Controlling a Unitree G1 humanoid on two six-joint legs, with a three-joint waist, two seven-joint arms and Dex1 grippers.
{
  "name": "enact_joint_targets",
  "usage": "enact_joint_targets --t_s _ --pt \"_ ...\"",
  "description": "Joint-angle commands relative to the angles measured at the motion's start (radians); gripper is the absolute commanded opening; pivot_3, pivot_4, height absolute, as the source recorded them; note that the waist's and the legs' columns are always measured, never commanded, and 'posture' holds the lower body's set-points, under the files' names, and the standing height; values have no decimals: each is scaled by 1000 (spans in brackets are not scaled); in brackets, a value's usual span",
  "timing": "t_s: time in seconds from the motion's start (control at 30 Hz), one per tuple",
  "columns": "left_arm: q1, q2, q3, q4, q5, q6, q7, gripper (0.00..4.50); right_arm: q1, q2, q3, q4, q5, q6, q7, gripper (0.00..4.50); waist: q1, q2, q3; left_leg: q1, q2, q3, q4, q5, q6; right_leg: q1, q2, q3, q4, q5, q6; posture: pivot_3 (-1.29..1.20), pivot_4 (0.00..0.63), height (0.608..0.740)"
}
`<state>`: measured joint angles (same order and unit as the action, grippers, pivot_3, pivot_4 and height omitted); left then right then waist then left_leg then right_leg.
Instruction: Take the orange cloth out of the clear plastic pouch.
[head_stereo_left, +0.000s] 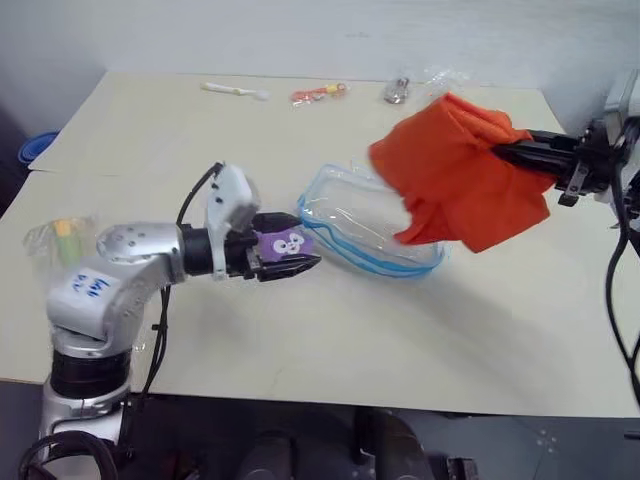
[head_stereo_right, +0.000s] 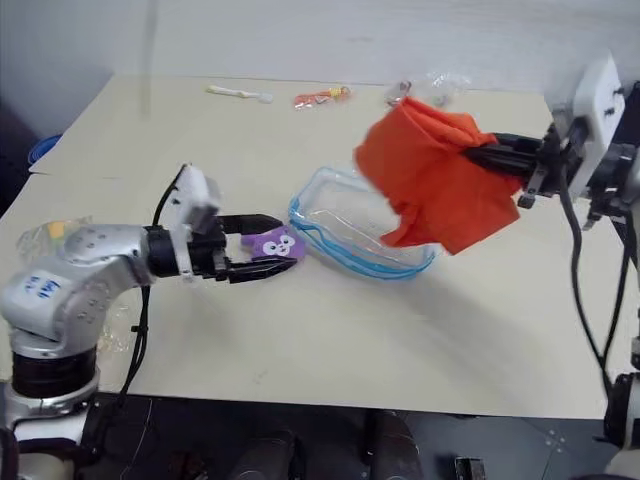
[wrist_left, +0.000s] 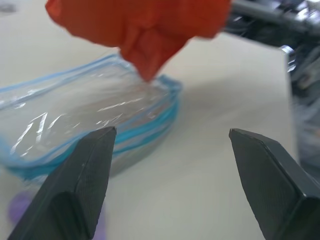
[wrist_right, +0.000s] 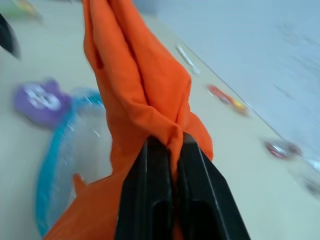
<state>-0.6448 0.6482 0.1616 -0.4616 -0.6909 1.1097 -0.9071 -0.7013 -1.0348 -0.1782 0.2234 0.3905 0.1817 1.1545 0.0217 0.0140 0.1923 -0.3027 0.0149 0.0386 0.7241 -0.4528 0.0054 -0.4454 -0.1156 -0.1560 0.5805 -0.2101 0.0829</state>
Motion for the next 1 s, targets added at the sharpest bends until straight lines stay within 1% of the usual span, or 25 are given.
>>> enact_joint_targets --t_s 0.03,0.1,0.17,0.3,0.37,0.43,0.5,0.57,0.67,0.73,0.77,0.83,0.87,0.9,0.97,1.0 --pt "-40 32 60 -6 -130 47 -25 3829 35 -58 -39 107 -124 -261 -12 0 -1 0 0 0 0 0 0 0 0 0 0 0 0 0 0 0 150 740" --pt "-47 45 64 18 -145 43 -18 3829 124 -70 -77 109 -157 -386 -16 0 -1 0 0 1 0 1 0 0 -1 0 0 0 0 0 0 0 150 740" --pt "-40 61 47 32 -133 11 -14 3829 221 -72 -114 70 -164 -464 -18 0 -2 0 0 1 1 1 0 1 -1 0 1 0 0 0 0 0 150 740" --pt "-33 65 21 41 -137 -22 -7 3829 495 -94 -161 -10 -234 -635 5 0 2 1 0 2 1 2 0 1 -2 0 0 1 1 0 0 0 150 740" --pt "-28 74 12 42 -143 -38 -19 3829 615 -88 -189 -37 -248 -667 1 0 1 1 0 3 1 1 0 1 -2 1 1 2 1 0 0 0 150 740" --pt "-25 81 9 47 -150 -48 -29 3829 710 -64 -210 -42 -269 -690 -36 0 1 1 0 3 1 2 0 1 -2 1 1 3 1 0 0 0 150 740" --pt "-26 86 4 56 -147 -66 -35 3829 757 -47 -217 -18 -292 -697 -83 0 0 1 0 2 1 3 0 1 -2 1 1 4 1 0 0 0 150 740" --pt "-27 88 0 62 -135 -95 -40 3829 771 -43 -216 11 -311 -708 -120 0 -2 1 0 2 1 4 -1 1 -2 1 1 5 2 0 0 0 150 740" --pt "-13 98 -7 69 -87 -175 -37 3829 794 -44 -216 19 -307 -692 -140 0 -5 1 0 3 1 7 -2 2 -3 2 2 8 2 0 0 0 150 740" --pt "7 116 -14 71 -66 -213 -53 3868 805 -42 -219 23 -290 -691 -145 534 -9 1 0 4 1 7 -3 2 -3 2 3 9 2 0 0 0 150 740" --pt "17 133 -15 74 -77 -210 -77 3868 814 -40 -223 25 -282 -685 -148 741 -11 1 0 4 1 8 -3 2 -3 2 3 9 2 0 0 0 150 740" --pt "28 155 -10 83 -113 -199 -116 3868 846 -37 -233 17 -256 -676 -134 1363 -13 1 0 4 1 8 -4 2 -3 2 3 9 2 0 0 0 150 740" --pt "30 164 -4 92 -138 -184 -135 3868 868 -34 -242 -2 -230 -655 -122 1792 -13 1 0 4 1 8 -4 2 -3 2 3 9 2 0 0 0 150 740" --pt "33 171 4 98 -157 -179 -156 3868 891 -30 -254 -29 -201 -627 -113 2009 -9 1 0 4 1 7 -3 2 -3 2 3 9 2 0 0 0 150 740" --pt "45 193 3 105 -162 -190 -190 3868 942 -25 -291 -96 -138 -545 -96 2703 -5 1 0 4 1 7 -3 2 -3 2 3 9 2 0 0 0 150 740" --pt "55 207 -4 106 -154 -203 -207 3868 978 -25 -324 -138 -92 -467 -80 3108 -5 1 0 4 1 7 -3 2 -3 2 3 9 2 0 0 0 150 740"
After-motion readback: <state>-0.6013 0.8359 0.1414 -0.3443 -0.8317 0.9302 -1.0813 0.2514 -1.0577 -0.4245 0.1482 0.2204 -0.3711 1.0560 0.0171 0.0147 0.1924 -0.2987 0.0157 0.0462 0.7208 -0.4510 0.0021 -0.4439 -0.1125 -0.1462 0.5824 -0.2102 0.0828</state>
